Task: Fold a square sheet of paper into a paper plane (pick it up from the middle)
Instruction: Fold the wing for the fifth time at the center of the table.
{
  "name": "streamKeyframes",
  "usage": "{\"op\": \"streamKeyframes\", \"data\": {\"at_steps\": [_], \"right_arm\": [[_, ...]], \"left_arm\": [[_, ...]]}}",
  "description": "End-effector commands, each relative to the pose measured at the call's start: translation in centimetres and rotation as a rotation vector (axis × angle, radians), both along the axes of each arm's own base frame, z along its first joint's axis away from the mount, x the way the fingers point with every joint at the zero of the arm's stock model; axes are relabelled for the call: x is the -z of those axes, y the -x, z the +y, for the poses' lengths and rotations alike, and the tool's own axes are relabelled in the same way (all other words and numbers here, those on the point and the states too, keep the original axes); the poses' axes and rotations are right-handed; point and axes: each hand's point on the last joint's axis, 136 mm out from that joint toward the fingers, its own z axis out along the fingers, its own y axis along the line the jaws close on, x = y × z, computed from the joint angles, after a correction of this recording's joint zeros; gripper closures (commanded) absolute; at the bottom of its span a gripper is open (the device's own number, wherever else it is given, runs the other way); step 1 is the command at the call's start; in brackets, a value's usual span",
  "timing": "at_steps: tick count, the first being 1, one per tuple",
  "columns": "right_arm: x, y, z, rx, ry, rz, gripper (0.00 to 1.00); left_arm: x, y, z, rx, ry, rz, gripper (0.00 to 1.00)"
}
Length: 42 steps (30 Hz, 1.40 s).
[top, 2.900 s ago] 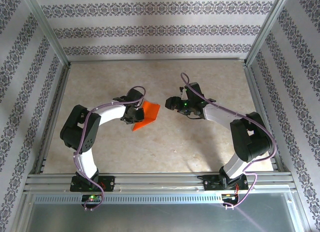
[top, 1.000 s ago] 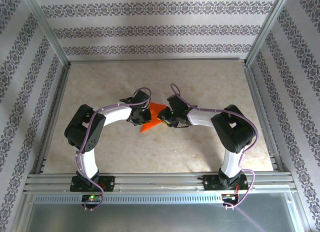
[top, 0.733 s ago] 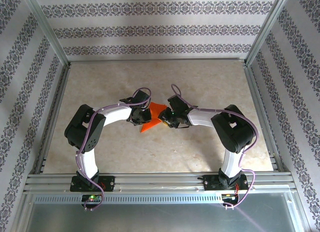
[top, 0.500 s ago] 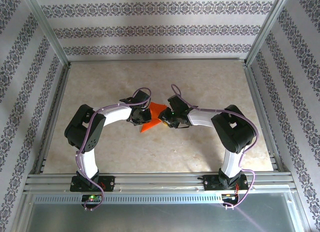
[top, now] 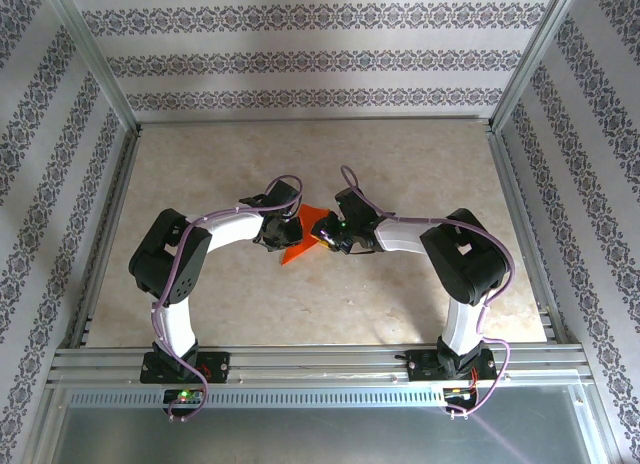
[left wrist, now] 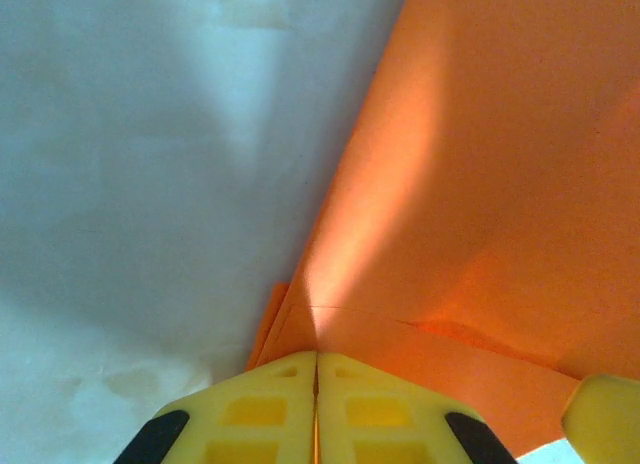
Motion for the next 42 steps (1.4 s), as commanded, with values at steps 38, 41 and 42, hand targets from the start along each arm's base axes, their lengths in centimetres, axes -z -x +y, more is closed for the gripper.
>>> {"op": "streamKeyframes", "data": {"at_steps": [38,41,42], "right_arm": [[-2.7,0.2,-7.2,0.217,-0.021,0.034,0.98],[-2.6,0.2,-7.5,0.239,-0.033,0.062,0.98],[-2.5,0.2,-7.5,0.244,-0.039,0.070,0.98]], "left_arm": [[-8.2,2.0,-7.2,0.595,0.031,-0.589,0.41],[-7.2,2.3,-7.7,0.671,-0.050,-0.621,0.40],[-6.8,2.2,-7.8,0.690,-0.086,-0.629,0.40]]}}
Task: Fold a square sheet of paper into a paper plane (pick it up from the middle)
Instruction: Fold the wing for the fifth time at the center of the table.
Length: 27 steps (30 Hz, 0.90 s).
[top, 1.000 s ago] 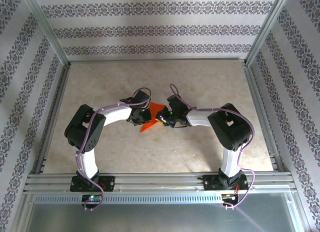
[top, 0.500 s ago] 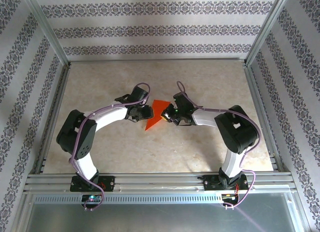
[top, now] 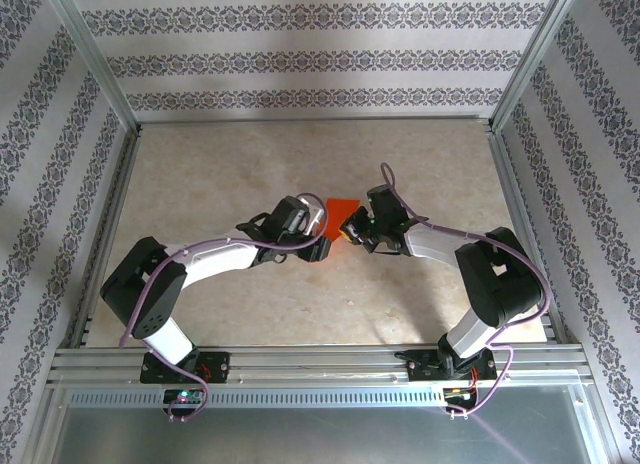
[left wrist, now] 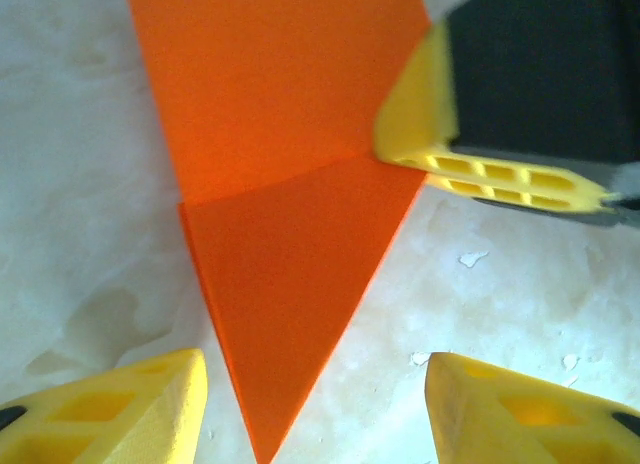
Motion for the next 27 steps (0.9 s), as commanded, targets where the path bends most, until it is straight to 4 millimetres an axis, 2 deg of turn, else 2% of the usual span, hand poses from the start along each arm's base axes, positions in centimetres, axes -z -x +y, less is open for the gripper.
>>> {"op": "streamKeyframes", "data": {"at_steps": [1,8,16,27], "right_arm": [[0.0,0.3,-0.6,0.044,-0.019,0.046,0.98],[0.2,0.3,-0.5,0.063,-0.057,0.082,0.97],[0.1,0.5,-0.5,0.063,-0.076,0.098,0.96],[0.1,0.6,-0.3,0.061,-0.102,0.118,0.93]], "left_arm": [[-0.1,-1.1,-1.1,0.090,-0.091,-0.166,0.40],[2.6,-1.5,-2.1,0.161,-0.236,-0.234,0.44],[2.8,-2.5,-2.4,0.171,-0.286,-0.323,0.55],[3.8,-2.2,-2.2,0.186,-0.311,-0.314,0.69]]}}
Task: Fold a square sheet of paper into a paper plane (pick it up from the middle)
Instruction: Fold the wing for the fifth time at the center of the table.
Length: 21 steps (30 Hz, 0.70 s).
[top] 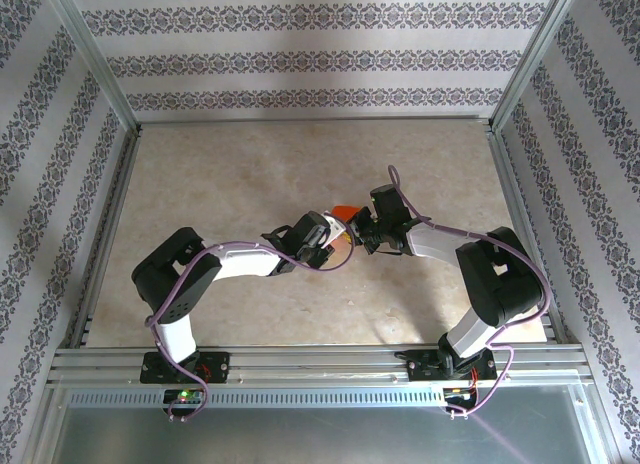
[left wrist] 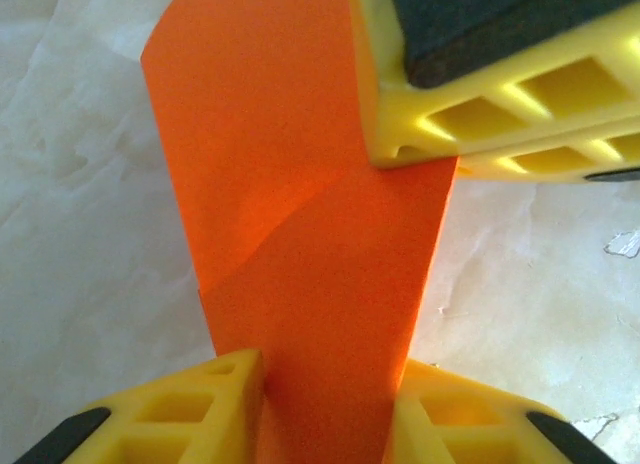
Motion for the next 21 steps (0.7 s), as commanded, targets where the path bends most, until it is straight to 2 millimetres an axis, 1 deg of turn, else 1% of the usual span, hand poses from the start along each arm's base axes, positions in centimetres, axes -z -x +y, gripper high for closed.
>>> {"op": "streamKeyframes", "data": {"at_steps": [1,5,7,12,15,18,21], "right_arm": [[0.1,0.3,-0.2,0.004,-0.024,0.023,0.93],[0.4,0.3,-0.3,0.003,-0.021,0.031,0.88],[0.6,0.4,-0.3,0.002,-0.017,0.034,0.81],[0.5,0.4,-0.8,0.002,0.004,0.026,0.60],[0.5,0.3,-1.3,-0.001,0.025,0.016,0.50],[0.4,0.1,-1.8,-0.004,0.046,0.002,0.42],[0.2,-0.2,-2.3,-0.008,0.062,-0.013,0.39]], "left_arm": [[-0.1,-0.3,-0.9,0.019,-0.007,-0.030,0.70],[0.1,-0.1,-1.0,0.023,-0.005,-0.023,0.74],[0.2,-0.1,-1.0,0.024,-0.003,-0.017,0.76],[0.7,0.2,-1.0,0.026,-0.003,0.005,0.80],[0.8,0.4,-1.1,0.032,0.001,0.016,0.82],[1.0,0.6,-1.3,0.037,0.002,0.032,0.83],[1.1,0.7,-1.5,0.039,0.005,0.051,0.85]]}}
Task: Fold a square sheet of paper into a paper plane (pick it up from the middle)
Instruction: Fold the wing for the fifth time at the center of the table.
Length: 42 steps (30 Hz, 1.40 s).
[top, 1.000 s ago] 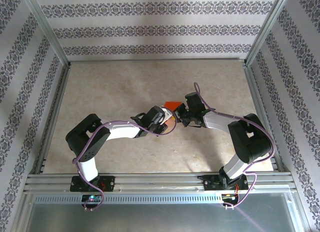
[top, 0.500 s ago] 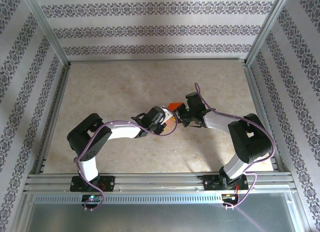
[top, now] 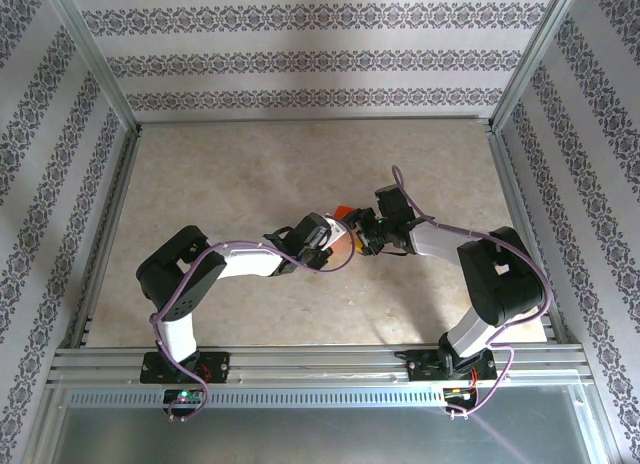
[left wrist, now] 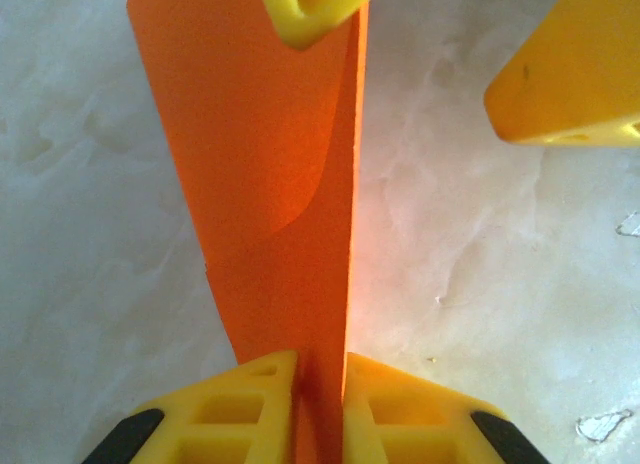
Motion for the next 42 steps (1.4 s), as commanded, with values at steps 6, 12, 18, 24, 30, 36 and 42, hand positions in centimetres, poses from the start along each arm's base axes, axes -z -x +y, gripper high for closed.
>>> {"op": "streamKeyframes", "data": {"at_steps": [6,12,18,24,30,36,42], "right_arm": [[-0.4,-0.4,-1.6,-0.009,0.056,-0.039,0.38],[-0.4,-0.6,-2.4,-0.001,0.065,-0.048,0.35],[-1.9,-1.8,-3.6,-0.010,0.089,-0.132,0.23],[-3.5,-2.7,-5.6,-0.002,0.112,-0.210,0.18],[-3.7,-2.7,-7.2,0.017,0.130,-0.228,0.17],[-3.7,-2.7,-8.1,0.028,0.139,-0.234,0.17],[-3.8,-2.6,-8.4,0.030,0.141,-0.242,0.17]], "left_arm": [[0.6,1.0,-1.7,0.029,0.020,0.085,0.88],[1.2,1.4,-1.8,0.021,0.022,0.125,0.90],[1.4,1.7,-2.0,0.024,0.027,0.155,0.91],[1.6,2.1,-2.2,0.031,0.032,0.192,0.94],[1.9,2.7,-2.6,0.040,0.037,0.253,0.97],[2.5,3.4,-2.9,0.042,0.034,0.340,1.00],[2.8,3.7,-2.8,0.012,0.065,0.439,1.00]]}}
